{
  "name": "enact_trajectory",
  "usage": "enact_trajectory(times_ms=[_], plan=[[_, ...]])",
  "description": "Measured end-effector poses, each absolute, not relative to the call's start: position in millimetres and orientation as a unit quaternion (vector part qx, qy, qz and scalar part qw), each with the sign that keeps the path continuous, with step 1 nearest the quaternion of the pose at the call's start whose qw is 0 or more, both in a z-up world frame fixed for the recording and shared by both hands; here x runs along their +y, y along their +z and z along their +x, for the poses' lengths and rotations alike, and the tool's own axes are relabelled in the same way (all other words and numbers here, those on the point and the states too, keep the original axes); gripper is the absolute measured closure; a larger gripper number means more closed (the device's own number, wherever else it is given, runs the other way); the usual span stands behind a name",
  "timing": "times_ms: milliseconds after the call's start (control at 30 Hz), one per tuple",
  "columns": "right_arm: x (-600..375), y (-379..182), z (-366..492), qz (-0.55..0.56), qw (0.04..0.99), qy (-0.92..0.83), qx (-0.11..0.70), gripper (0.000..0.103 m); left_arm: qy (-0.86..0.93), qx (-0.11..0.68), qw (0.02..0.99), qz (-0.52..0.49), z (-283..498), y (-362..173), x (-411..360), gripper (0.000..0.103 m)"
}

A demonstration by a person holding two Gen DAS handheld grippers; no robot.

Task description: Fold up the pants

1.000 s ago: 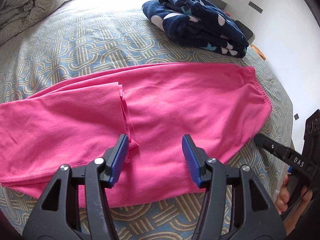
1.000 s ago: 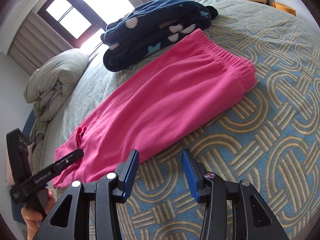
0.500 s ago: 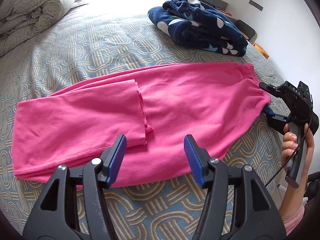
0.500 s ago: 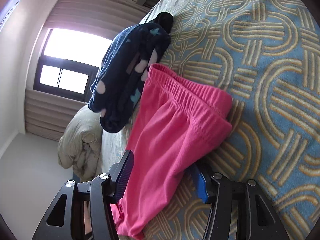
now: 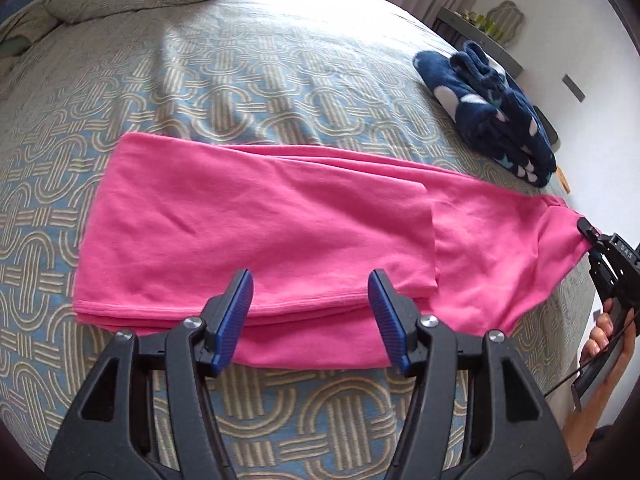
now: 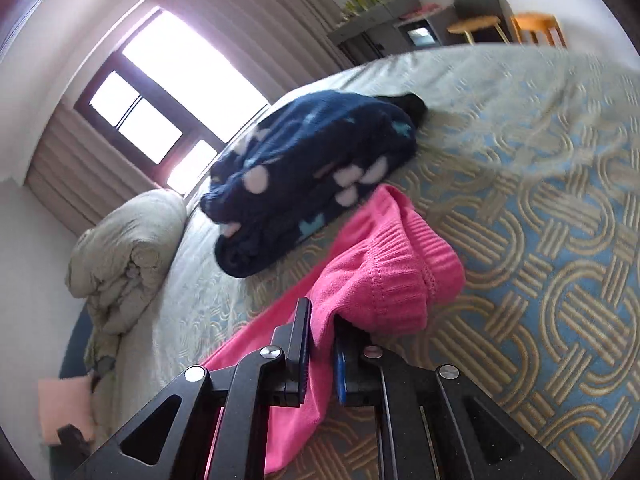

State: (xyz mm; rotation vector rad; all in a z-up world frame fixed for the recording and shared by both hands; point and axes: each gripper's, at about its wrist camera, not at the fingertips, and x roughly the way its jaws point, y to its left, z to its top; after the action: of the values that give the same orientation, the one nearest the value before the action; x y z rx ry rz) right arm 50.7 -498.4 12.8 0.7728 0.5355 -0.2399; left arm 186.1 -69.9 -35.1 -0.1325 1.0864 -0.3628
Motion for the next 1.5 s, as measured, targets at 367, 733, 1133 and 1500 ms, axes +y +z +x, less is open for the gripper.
enact_trajectory(times_ms=[367,733,1133,1500], plan=[[-234.4,72.3,122.4,0.019,0.952,0.115,0.283,0.092,-0.105,0.507,0.836,-0.182,198.2,-52.8,33.3,0.042],[-188.1,7.2,108.9,-0.046,0.893,0.189,0.405,0.069,-0.169,0.497,0.825,-0.209,188.7,-64.1,32.1,0.042],[-309.8,-9.5,116.8,0.21,0.869,0.07,0.442,0.05,-0.242,0.522,0.785,-0.232,210.3,-65.0,-6.2,0.026],[-313.0,-12.8,106.2,0.203,0.875,0.082,0.432,0.05,-0.214,0.534,0.791,-0.208,218.1,-71.7,-18.8,0.071]])
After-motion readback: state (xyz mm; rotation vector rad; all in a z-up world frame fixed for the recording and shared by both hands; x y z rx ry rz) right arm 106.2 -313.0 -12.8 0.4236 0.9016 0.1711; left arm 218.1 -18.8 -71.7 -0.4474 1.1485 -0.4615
